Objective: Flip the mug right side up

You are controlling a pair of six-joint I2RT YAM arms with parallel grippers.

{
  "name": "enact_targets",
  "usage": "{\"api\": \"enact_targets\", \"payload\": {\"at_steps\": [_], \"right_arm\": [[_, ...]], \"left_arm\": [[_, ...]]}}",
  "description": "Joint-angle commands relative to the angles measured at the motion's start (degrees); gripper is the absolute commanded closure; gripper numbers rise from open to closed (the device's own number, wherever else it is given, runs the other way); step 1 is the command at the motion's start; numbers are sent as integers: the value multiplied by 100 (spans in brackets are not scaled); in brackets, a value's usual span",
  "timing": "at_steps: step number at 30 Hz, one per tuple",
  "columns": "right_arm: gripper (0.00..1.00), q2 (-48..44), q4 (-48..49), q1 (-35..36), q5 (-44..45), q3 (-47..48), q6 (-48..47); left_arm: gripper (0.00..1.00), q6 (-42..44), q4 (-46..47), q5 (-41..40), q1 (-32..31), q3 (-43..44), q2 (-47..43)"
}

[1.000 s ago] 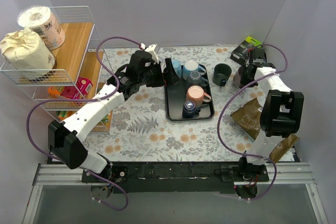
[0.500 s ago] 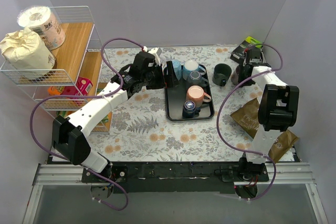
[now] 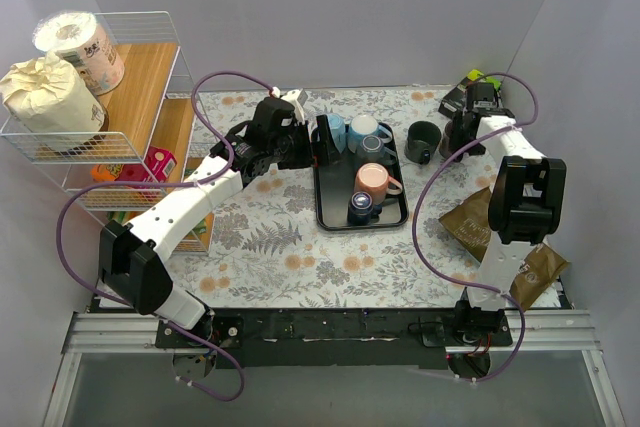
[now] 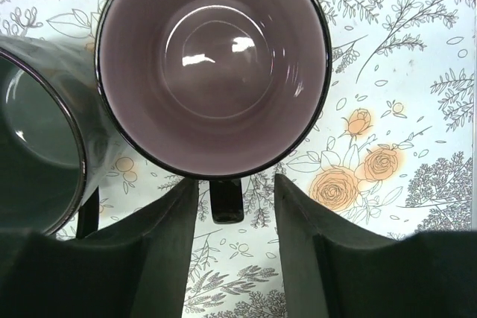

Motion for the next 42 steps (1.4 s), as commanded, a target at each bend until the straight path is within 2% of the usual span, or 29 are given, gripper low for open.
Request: {"api": "enact_targets", "payload": {"at_steps": [1, 7, 12, 13, 16, 21, 22, 23, 24, 27, 31, 38, 42], "right_arm": [[45, -239, -93, 7, -54, 356, 146], [36, -564, -497, 7, -352, 681, 375], [28, -1302, -734, 7, -1046, 514, 559], [14, -1398, -787, 7, -1134, 436, 595], [9, -1899, -849, 7, -1687, 121, 761], [8, -3094, -445, 15, -2488, -811, 1095], [8, -3296, -332, 15, -2611, -1039, 1218], [8, -3620, -78, 15, -2942, -1398, 1254], [9, -3762, 11, 24, -3041, -1567, 1306], [12, -4176, 162, 33, -3279, -2015, 1474], [15, -4572, 180, 50, -3385, -2245, 1509], [15, -4985, -154, 59, -3525, -2105, 1649], [16, -5354, -76, 59, -3754, -2412, 1983]], "left_arm": [[2, 60, -68, -78, 33, 151, -101], [2, 69, 2, -78, 42, 54, -92], [2, 165, 204, -192, 50, 45, 40], [2, 244, 231, -219, 42, 63, 144], [2, 498, 328, -394, 50, 185, 373], [2, 938, 521, -710, 50, 397, 1094], [2, 974, 547, -1085, 59, 440, 1217], [3, 1070, 556, -1176, 59, 537, 1322], [8, 1141, 643, -1212, 77, 581, 1532], [12, 1430, 942, -1326, 103, 713, 1927], [19, 1686, 1022, -1493, 103, 1082, 2438], [30, 1932, 1084, -1687, 165, 1670, 3142], [31, 1959, 1057, -1766, 226, 1917, 3415]]}}
